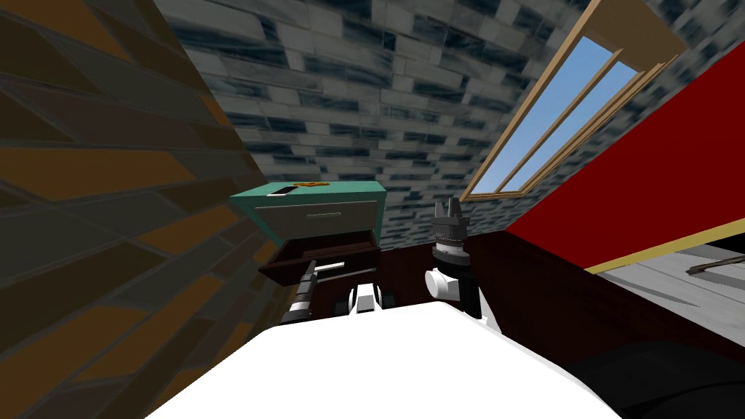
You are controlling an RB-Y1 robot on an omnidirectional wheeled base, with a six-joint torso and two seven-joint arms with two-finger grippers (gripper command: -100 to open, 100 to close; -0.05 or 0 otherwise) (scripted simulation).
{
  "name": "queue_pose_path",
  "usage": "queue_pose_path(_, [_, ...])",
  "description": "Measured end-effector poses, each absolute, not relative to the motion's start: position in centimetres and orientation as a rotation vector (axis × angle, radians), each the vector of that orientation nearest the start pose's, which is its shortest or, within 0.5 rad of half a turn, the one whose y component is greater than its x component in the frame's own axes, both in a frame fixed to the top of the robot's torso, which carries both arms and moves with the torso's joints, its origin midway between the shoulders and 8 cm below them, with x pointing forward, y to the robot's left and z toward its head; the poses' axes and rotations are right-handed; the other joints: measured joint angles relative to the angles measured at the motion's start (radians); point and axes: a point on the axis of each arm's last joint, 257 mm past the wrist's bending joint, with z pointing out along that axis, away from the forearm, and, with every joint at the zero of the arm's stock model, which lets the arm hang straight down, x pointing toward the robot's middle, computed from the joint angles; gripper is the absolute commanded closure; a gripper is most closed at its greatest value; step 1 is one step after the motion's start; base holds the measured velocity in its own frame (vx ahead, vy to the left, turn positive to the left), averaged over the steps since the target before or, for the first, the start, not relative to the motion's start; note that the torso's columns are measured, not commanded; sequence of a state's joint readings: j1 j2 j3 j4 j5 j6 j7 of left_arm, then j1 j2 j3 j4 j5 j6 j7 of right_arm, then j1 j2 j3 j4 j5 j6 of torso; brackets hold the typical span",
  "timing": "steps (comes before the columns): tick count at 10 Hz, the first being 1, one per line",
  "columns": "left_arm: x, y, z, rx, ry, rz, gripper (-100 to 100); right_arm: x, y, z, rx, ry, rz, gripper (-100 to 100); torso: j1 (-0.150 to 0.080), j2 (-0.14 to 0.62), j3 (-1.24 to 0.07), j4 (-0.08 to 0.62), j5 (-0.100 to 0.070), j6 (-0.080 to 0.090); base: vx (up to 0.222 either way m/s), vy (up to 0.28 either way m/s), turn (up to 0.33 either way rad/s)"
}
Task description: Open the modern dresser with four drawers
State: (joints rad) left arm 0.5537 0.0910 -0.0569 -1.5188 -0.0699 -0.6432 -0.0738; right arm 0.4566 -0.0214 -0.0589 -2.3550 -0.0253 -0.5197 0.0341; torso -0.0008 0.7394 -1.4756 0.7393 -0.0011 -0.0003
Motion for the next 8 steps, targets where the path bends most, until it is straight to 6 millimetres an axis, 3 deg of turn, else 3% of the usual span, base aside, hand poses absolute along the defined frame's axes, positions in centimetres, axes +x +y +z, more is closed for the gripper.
queue_pose_path(4, [33.57,28.31,-31.52,-1.04,1.25,-1.022,-100,32.21,-28.77,7.53,0.529,0.526,1.273,0,-0.005,0.006,0.002,0.006,-0.006,-0.001,-0.003,-0.009,-0.009])
queue_pose_path(5, [33.5,28.33,-31.7,-1.044,1.254,-1.02,0,32.21,-28.77,7.53,0.529,0.525,1.273,0,-0.004,0.005,0.002,0.004,-0.004,0.0,0.0,0.0,0.0])
queue_pose_path(8, [33.27,28.4,-32.24,-1.056,1.264,-1.013,0,32.21,-28.77,7.53,0.529,0.525,1.273,0,-0.001,0.0,0.0,0.001,-0.001,0.0,0.0,0.0,0.0])
